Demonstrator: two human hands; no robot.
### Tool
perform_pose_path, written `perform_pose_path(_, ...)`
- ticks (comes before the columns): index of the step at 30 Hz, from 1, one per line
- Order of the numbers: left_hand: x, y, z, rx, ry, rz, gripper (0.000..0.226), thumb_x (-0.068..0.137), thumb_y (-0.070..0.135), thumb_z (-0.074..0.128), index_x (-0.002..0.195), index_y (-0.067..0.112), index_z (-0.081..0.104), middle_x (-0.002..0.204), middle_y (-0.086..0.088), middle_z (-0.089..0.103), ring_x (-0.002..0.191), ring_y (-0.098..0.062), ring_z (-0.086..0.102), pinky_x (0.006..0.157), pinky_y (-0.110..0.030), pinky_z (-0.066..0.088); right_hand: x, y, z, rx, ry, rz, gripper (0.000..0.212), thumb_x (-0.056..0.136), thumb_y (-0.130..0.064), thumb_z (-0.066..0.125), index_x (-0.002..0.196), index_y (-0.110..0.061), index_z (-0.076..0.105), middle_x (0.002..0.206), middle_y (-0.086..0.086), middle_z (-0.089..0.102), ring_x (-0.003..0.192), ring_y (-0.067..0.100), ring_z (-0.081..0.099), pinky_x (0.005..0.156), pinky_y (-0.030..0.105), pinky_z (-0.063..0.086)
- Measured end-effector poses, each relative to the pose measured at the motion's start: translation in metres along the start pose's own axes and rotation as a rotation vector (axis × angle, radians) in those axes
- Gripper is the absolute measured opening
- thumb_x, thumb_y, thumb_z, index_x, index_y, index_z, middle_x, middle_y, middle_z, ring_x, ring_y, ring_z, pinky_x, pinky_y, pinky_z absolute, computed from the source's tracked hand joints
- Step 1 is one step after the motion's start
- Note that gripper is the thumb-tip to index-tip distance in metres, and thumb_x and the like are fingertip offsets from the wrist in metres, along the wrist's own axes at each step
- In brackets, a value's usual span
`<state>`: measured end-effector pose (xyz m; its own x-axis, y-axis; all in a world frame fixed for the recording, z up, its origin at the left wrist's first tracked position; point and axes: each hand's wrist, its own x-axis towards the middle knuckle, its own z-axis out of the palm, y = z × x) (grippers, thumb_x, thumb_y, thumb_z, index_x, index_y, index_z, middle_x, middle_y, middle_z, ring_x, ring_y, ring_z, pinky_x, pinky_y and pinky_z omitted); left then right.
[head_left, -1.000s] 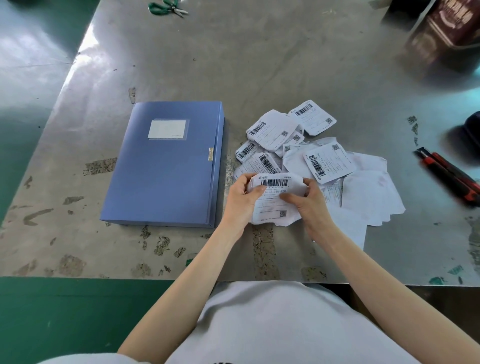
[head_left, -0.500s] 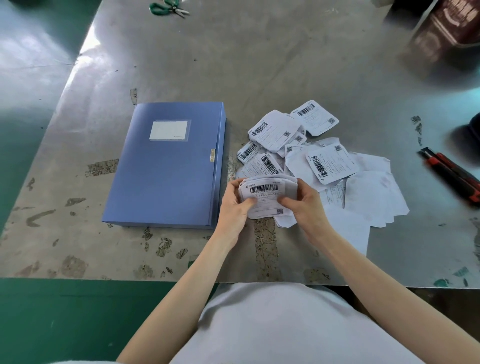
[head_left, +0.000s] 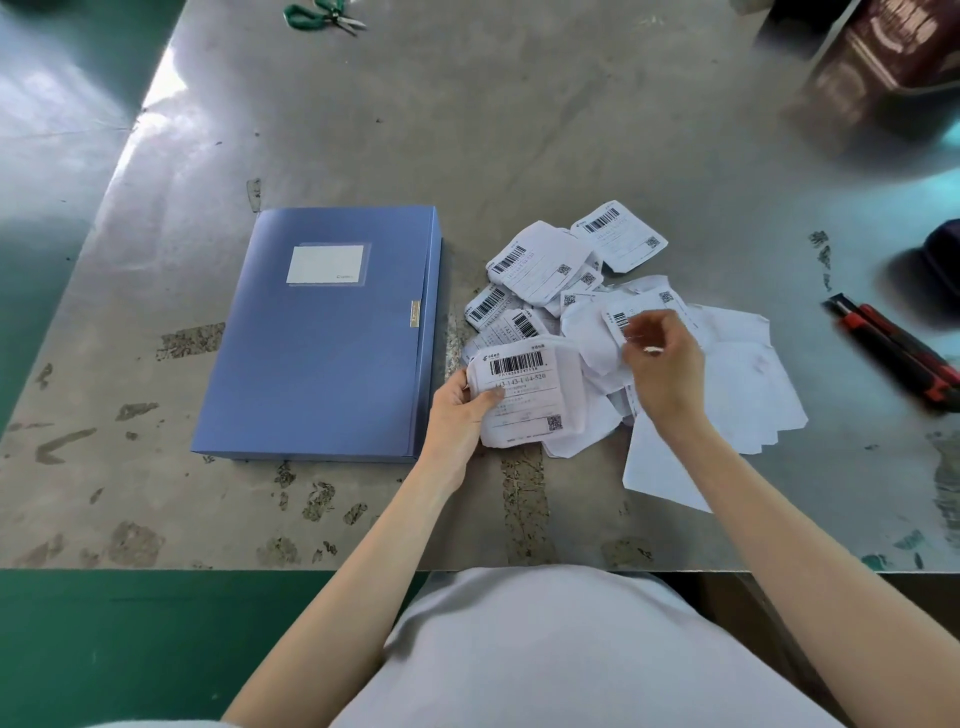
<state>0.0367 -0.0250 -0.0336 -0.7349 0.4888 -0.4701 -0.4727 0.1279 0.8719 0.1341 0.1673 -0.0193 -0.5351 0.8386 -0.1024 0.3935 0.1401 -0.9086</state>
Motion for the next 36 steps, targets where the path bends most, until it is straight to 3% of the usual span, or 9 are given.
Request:
perform_pose_path(4,0.002,-0.001,0.002,-0.001,0.015,-0.043,0.022,0.089,0.001,0.061,0.1,0.019,0.066,0.099,0.004,0.074,0.094,-0.014,0.07,0.071,-0.028,0.059,0.028,0.01,-0.02,-0.279,-0.022,-0.092,0.031,0.079,0.008,0.056,0.107,-0.005,0.057,0.114,0.01,0.063,0.108,0.026,0.054,0.089,0.028,0.04)
perform_pose_path(9,0.003,-0.001,0.008,-0.003,0.014,-0.104,0.023,0.09,0.001,0.06,0.11,0.012,0.064,0.11,-0.006,0.071,0.1,-0.02,0.068,0.081,-0.036,0.058,0.06,0.008,-0.022,-0.62,-0.375,-0.23,0.061,0.075,0.008,0.051,0.133,-0.013,0.045,0.143,0.011,0.043,0.139,0.027,0.029,0.113,0.044,0.023)
perform_pose_path(11,0.004,0.0,0.01,-0.001,0.009,-0.128,0.024,0.09,0.001,0.059,0.112,0.011,0.063,0.113,-0.008,0.07,0.103,-0.022,0.067,0.086,-0.04,0.056,0.068,0.008,-0.019,-0.728,-0.481,-0.242,0.07,0.074,0.011,0.044,0.138,-0.016,0.039,0.15,0.008,0.034,0.146,0.021,0.016,0.115,0.041,0.011)
perform_pose_path(14,0.006,0.001,0.011,0.007,0.006,-0.142,0.025,0.091,0.002,0.058,0.114,0.01,0.063,0.115,-0.009,0.069,0.106,-0.023,0.066,0.09,-0.044,0.054,0.074,0.012,-0.013,-0.832,-0.504,-0.303,0.072,0.072,0.011,0.045,0.138,-0.018,0.039,0.144,0.006,0.039,0.141,0.021,0.023,0.112,0.036,0.013)
perform_pose_path(22,0.008,-0.001,0.011,0.001,0.019,-0.139,0.021,0.091,0.005,0.06,0.11,0.012,0.064,0.11,-0.006,0.071,0.099,-0.018,0.069,0.081,-0.034,0.058,0.071,0.026,-0.011,-0.818,-0.294,-0.415,0.049,0.078,0.005,0.05,0.124,-0.011,0.051,0.122,0.008,0.051,0.116,0.029,0.047,0.096,0.036,0.025)
perform_pose_path(25,0.009,-0.002,0.012,0.0,0.022,-0.144,0.02,0.091,0.004,0.059,0.107,0.014,0.065,0.11,-0.005,0.071,0.101,-0.018,0.068,0.08,-0.034,0.057,0.067,0.029,-0.014,-0.798,-0.255,-0.41,0.048,0.076,0.004,0.051,0.122,-0.01,0.052,0.12,0.008,0.053,0.115,0.028,0.049,0.092,0.035,0.025)
perform_pose_path(31,0.011,-0.004,0.012,0.0,0.027,-0.15,0.02,0.091,0.005,0.058,0.106,0.016,0.065,0.109,-0.002,0.072,0.101,-0.017,0.068,0.083,-0.035,0.057,0.068,0.03,-0.02,-0.767,-0.39,-0.332,0.059,0.071,0.004,0.05,0.127,-0.013,0.047,0.131,0.002,0.05,0.13,0.021,0.039,0.105,0.034,0.018)
perform_pose_path(36,0.009,-0.004,0.011,-0.013,0.027,-0.144,0.021,0.092,0.004,0.058,0.108,0.015,0.065,0.108,-0.002,0.072,0.098,-0.016,0.069,0.082,-0.035,0.058,0.07,0.029,-0.022,-0.788,-0.377,-0.346,0.059,0.07,0.0,0.056,0.127,-0.011,0.046,0.124,0.006,0.048,0.122,0.023,0.044,0.104,0.034,0.019)
